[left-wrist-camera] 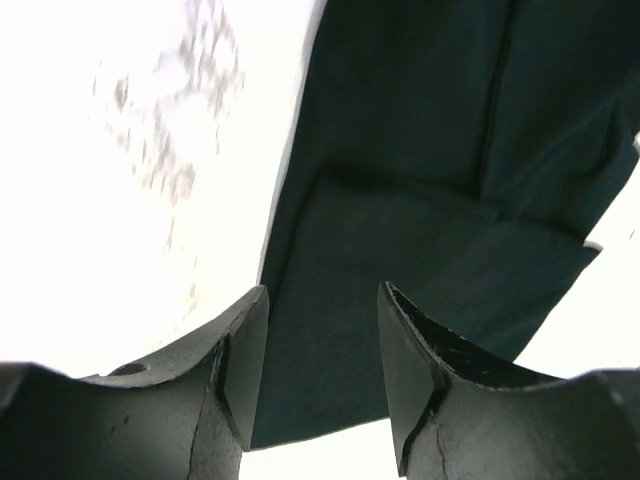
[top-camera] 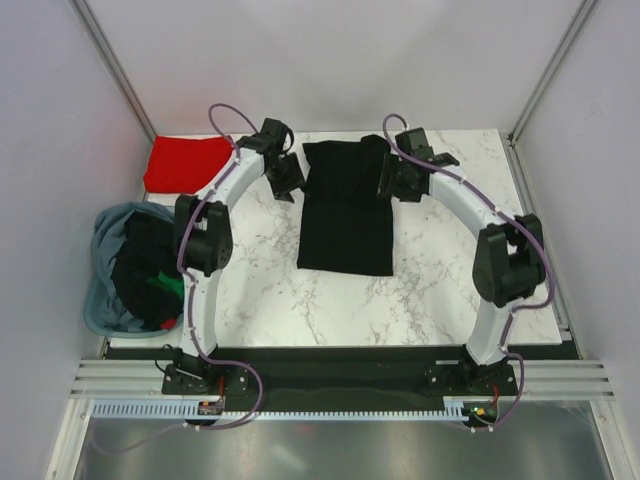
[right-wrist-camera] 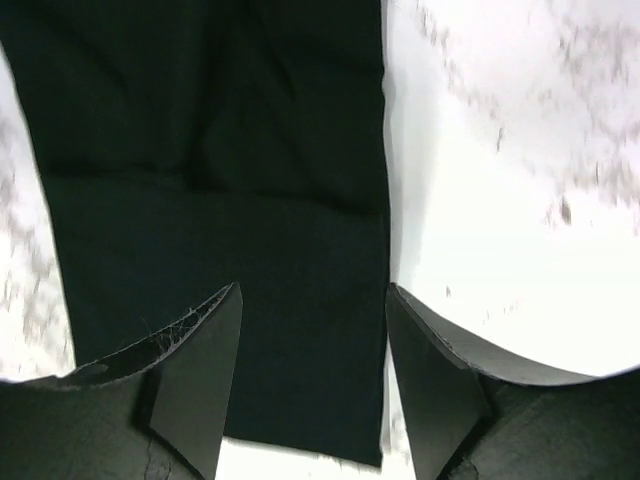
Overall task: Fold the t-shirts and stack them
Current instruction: Fold the tshirt
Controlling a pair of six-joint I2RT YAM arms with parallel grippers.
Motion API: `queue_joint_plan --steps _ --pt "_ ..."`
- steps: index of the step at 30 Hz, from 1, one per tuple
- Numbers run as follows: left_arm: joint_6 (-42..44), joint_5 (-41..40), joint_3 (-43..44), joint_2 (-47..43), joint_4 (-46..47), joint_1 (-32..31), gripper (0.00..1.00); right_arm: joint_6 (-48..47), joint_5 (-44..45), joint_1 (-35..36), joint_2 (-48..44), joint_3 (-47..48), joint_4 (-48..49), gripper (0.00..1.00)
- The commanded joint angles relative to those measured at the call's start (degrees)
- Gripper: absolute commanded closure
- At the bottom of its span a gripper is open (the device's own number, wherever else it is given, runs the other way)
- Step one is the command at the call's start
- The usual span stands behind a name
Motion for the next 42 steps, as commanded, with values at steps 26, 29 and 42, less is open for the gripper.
queue_joint_plan --steps 26,29,42 --pt "-4.0 5.21 -58.26 -37.38 24.02 -4.0 0.41 3.39 -19.94 1.23 -21.03 -50.54 24.3 0.39" --pt "-4.26 6.08 -58.96 -36.5 26.05 -4.0 0.41 2.6 -19.77 0.88 -20.86 -51.25 24.47 0.47" --pt "-6.1 5.65 -62.56 -31.67 32.1 -6.72 0.49 0.75 -20.38 -1.05 -19.71 -52.13 24.74 0.64"
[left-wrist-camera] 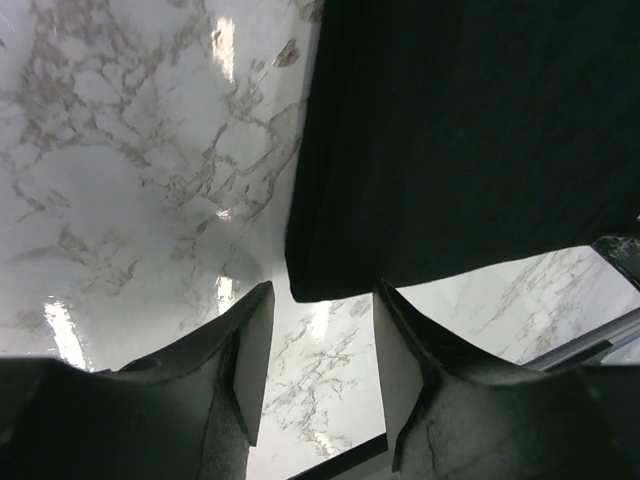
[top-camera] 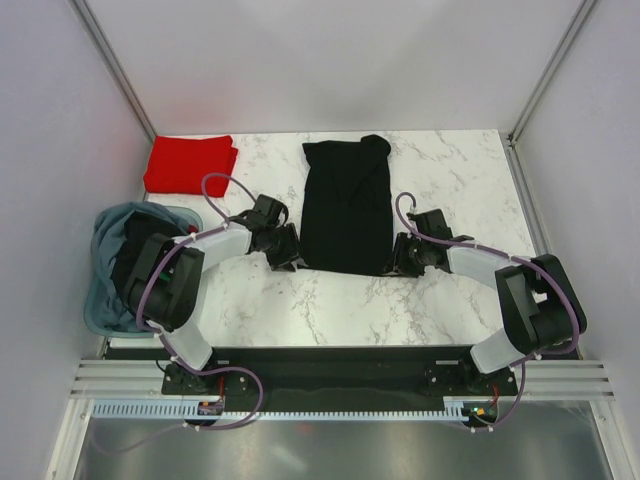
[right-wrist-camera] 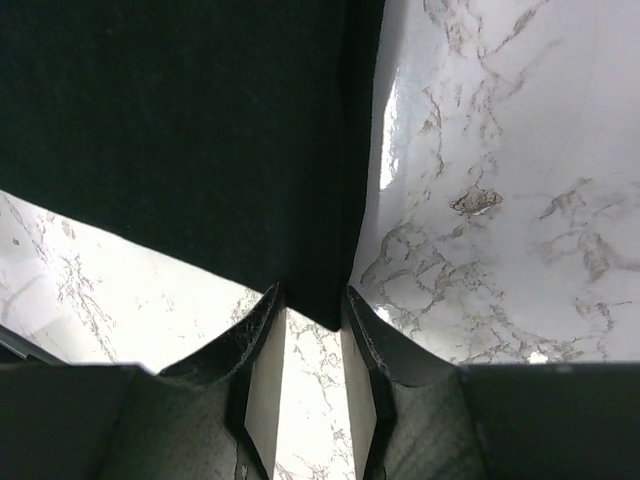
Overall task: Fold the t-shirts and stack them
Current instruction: Fold the tshirt
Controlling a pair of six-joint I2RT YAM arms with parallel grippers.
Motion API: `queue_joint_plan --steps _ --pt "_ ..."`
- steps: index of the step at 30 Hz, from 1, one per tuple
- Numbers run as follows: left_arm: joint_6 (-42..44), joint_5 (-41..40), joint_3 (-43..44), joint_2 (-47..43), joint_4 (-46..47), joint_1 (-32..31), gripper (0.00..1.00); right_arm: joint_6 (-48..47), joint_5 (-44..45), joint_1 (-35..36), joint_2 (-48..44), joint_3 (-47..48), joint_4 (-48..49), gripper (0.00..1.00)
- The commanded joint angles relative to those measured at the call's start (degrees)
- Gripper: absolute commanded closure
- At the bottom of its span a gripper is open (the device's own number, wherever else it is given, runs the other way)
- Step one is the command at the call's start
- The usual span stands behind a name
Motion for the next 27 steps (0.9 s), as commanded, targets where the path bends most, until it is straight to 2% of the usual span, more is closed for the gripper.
queue_joint_plan --steps 1,7,13,18,24,27 --pt "-2.35 0.19 -2.02 1.21 3.74 -0.84 0.5 -2.13 0.93 -0.55 1.53 -1.42 -0.16 0.65" --pt "-2.61 -2.54 -3.16 3.05 4.71 -1.46 0.57 -2.75 0.58 -1.26 2.06 -1.95 -0.07 0.66" --pt "-2.52 -4.12 -4.22 3.58 5.42 -1.54 0.7 -2.92 0.57 -1.7 2.5 -2.21 0.11 0.69" --pt "-2.79 -4.74 -5.98 3.05 6.12 -1.54 0.9 -2.84 0.14 -1.78 2.85 -2.12 0.28 0.84" --pt "-3.05 -4.13 -6.86 2.09 6.47 -1.54 0.98 -2.75 -0.3 -1.79 2.85 -2.39 0.28 1.0" --pt "-3.49 -2.99 -7.82 0.68 6.38 -1.72 0.98 -2.92 -0.48 -1.87 1.89 -2.82 -0.15 1.0"
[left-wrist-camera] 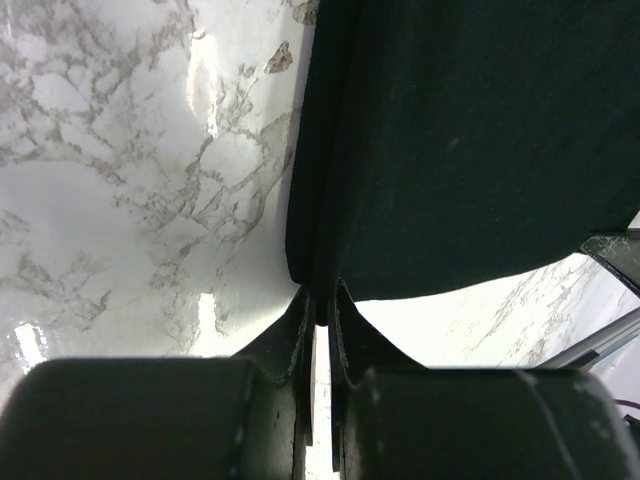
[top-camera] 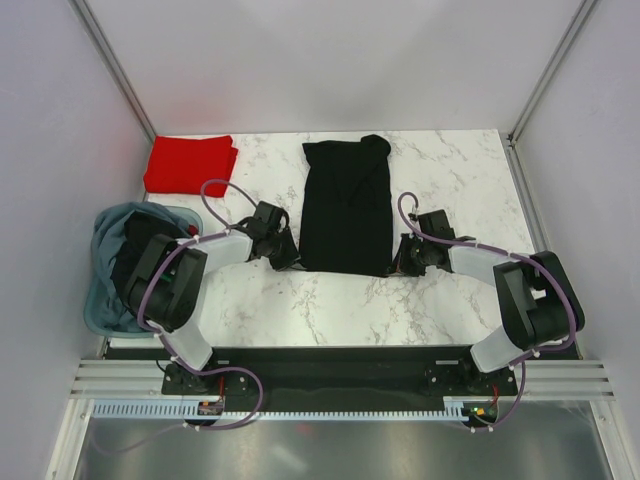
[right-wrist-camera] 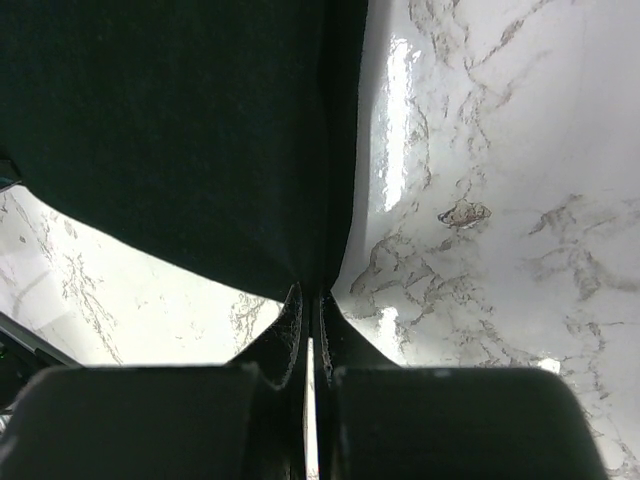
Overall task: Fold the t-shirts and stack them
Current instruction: Fold the tshirt
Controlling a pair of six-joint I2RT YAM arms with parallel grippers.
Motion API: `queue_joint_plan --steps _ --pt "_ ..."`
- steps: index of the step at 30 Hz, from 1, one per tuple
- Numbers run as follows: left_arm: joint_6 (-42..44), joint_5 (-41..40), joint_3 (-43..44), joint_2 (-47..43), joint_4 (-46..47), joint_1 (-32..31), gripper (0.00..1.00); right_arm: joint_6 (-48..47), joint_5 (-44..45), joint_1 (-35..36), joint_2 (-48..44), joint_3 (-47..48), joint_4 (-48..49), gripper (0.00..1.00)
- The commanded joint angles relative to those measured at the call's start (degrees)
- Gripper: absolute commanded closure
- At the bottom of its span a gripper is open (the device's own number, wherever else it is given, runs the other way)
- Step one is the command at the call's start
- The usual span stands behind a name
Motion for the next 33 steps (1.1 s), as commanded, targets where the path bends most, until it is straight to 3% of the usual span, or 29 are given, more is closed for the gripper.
queue_joint_plan --steps 1,10,23,28,33 --pt "-0.52 -2.46 -3.17 -0.85 -2.49 -0.65 0.98 -2.05 1.93 -0.15 0.03 -2.24 -2.28 1.0" --pt "-2.8 -2.63 -8.97 -17.8 -9.69 -4.43 0.98 -2.23 1.14 -0.06 -12.88 -4.08 -12.11 1.0" --pt "-14.57 -4.21 -10.64 -48.46 -29.19 -15.59 0.98 2.42 -3.87 0.38 -45.65 -3.21 -37.86 1.0" --pt "-17.22 -5.09 -5.39 -54.2 -35.18 -17.7 0.98 5.51 -4.59 0.47 -50.16 3.1 -44.81 1.0" --pt "-13.27 -11.05 2.96 -51.23 -39.83 -17.7 0.98 3.23 -0.28 0.38 -45.43 12.42 -47.1 1.0"
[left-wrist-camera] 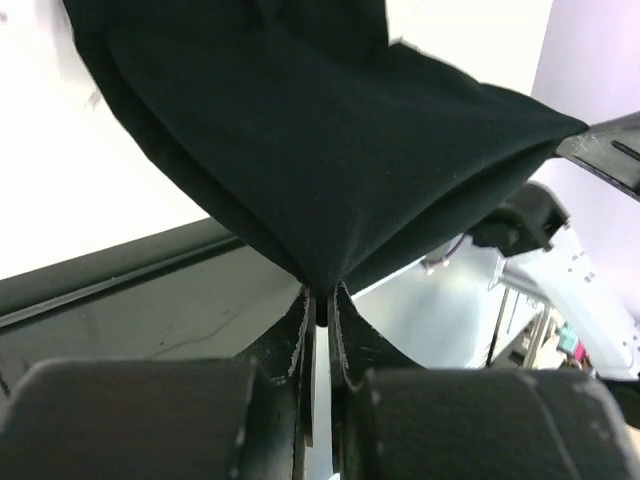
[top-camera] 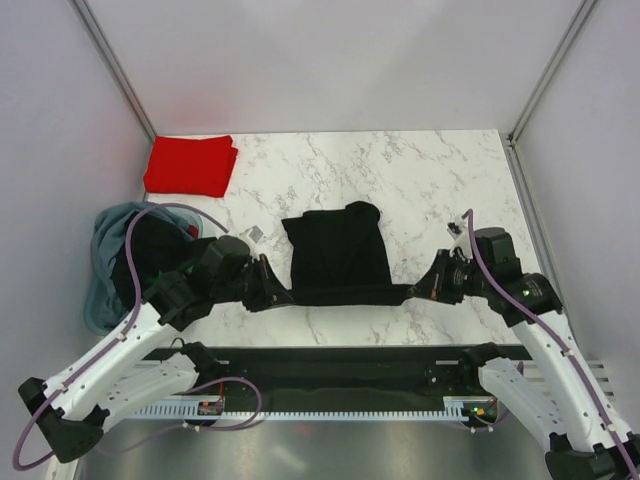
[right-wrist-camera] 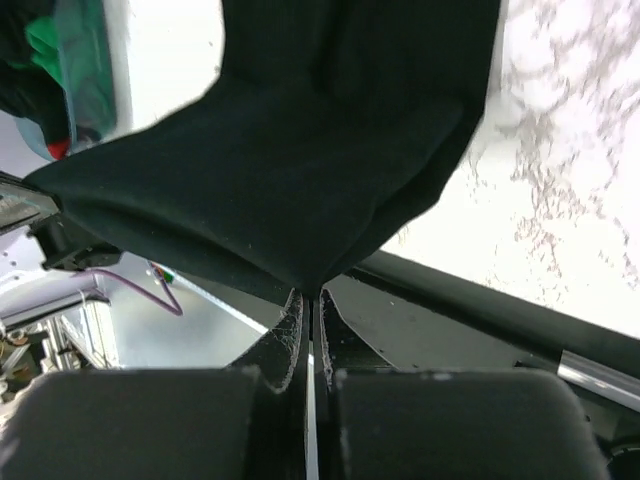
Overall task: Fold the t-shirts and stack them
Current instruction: Fold the tshirt
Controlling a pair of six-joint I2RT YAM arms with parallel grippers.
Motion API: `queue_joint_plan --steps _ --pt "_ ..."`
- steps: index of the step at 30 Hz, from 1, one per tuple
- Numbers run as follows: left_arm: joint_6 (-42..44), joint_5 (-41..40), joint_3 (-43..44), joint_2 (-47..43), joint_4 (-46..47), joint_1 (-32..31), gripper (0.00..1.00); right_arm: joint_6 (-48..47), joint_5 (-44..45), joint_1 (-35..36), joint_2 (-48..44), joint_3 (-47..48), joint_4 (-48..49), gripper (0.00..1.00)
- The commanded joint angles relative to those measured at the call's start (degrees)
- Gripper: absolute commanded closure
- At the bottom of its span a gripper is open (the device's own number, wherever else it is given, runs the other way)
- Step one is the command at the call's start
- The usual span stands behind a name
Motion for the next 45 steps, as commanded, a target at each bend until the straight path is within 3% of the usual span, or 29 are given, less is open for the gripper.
queue_joint_plan --steps 1,8,22,38,41,43,44,45 --pt "2.38 -7.44 7.19 2.81 -7.06 0.11 0.98 -1.8 6.61 -0.34 4.78 7.15 -2.91 1.0" --pt "6.96 -12.54 15.55 12.92 -8.29 2.3 0.98 -5.23 12.41 -0.34 15.6 14.71 0.34 1.0" --pt "18.55 -3.85 25.92 28.65 -6.36 19.27 0.98 -7.78 16.81 -0.96 37.49 28.94 6.32 1.0" --pt "25.15 1.6 49.38 64.68 -5.3 27.62 0.97 -7.7 19.19 -2.8 68.86 50.81 10.45 1.0" --pt "26.38 3.27 56.39 71.8 -5.48 28.76 0.9 -7.61 19.01 -3.41 76.23 55.74 10.28 1.0" --pt "26.48 4.68 59.22 75.23 -5.83 29.64 0.74 -7.96 17.35 -4.03 79.06 58.65 9.84 0.77" --pt "26.47 5.73 62.02 77.77 -6.7 29.99 0.67 -8.31 16.64 -4.12 80.29 61.62 9.84 0.59" --pt "26.56 6.43 63.35 78.66 -7.06 30.26 0.51 -8.75 16.29 -4.38 82.56 63.56 9.31 0.31"
